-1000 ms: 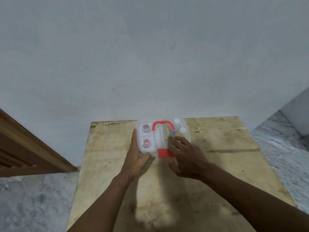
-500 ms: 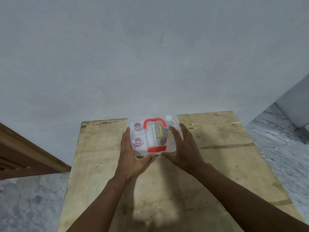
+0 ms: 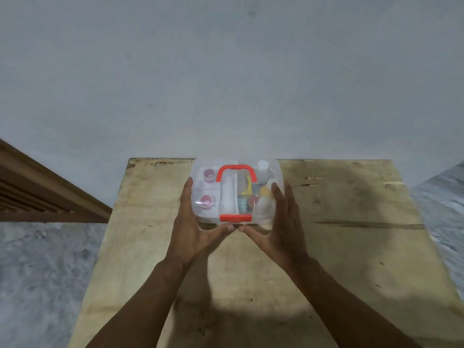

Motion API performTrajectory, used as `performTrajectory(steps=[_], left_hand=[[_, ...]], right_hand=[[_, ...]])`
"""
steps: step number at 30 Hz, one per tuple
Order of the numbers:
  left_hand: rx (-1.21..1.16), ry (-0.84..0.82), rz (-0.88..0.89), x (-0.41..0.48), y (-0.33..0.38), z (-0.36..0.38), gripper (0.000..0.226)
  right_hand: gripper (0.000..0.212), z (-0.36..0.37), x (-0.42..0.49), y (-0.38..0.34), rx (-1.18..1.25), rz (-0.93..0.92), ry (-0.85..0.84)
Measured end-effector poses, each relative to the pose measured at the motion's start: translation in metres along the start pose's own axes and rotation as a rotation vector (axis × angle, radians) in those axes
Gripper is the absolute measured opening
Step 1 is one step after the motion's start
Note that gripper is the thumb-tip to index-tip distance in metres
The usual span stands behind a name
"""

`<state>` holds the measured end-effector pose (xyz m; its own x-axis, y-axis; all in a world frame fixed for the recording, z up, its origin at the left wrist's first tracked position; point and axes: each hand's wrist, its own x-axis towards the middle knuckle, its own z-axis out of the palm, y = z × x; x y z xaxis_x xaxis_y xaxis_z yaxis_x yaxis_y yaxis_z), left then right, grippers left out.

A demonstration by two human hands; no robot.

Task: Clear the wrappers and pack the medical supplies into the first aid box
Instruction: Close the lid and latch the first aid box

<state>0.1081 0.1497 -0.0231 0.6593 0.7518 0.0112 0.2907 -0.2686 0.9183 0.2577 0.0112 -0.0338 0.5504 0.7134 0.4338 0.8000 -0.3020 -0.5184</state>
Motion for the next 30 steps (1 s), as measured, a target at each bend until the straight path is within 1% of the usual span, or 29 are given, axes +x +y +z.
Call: performTrajectory(steps=[2, 5, 9, 12, 15, 18, 22, 24, 27, 30], left_hand=[[-0.009, 0.020, -0.008, 0.002, -0.003, 0.004, 0.118], [-0.025, 0.053, -0.004, 0.000, -0.003, 0.009, 0.109], [-0.029, 0.089, 0.018, -0.001, -0.007, 0.010, 0.100], [0.026, 0.116, 0.053, -0.001, -0.017, 0.009, 0.105], [0.067, 0.152, 0.067, 0.003, -0.028, 0.011, 0.108], [0.075, 0.162, 0.103, 0.008, -0.037, 0.012, 0.111], [0.071, 0.109, 0.103, 0.005, -0.028, 0.012, 0.114], [0.092, 0.065, 0.103, 0.004, -0.023, 0.010, 0.114], [0.107, -0.001, 0.098, 0.005, -0.016, -0.001, 0.115], [0.103, -0.038, 0.052, 0.005, -0.010, -0.005, 0.110]], right_hand=[[0.094, 0.005, 0.004, 0.003, 0.044, -0.005, 0.027], [0.088, 0.006, 0.006, 0.005, 0.023, -0.039, 0.052], [0.099, 0.007, 0.003, 0.005, 0.000, 0.035, 0.036], [0.098, 0.010, 0.002, 0.011, -0.019, 0.058, 0.028], [0.094, 0.019, 0.000, 0.017, -0.047, 0.054, 0.066], [0.096, 0.022, -0.001, 0.016, -0.057, 0.066, 0.087], [0.095, 0.015, -0.001, 0.006, -0.021, 0.133, 0.062], [0.098, 0.008, 0.000, -0.002, -0.005, 0.158, 0.033], [0.105, -0.004, 0.004, -0.013, -0.004, 0.234, -0.057], [0.102, -0.014, 0.010, -0.018, -0.039, 0.266, -0.121]])
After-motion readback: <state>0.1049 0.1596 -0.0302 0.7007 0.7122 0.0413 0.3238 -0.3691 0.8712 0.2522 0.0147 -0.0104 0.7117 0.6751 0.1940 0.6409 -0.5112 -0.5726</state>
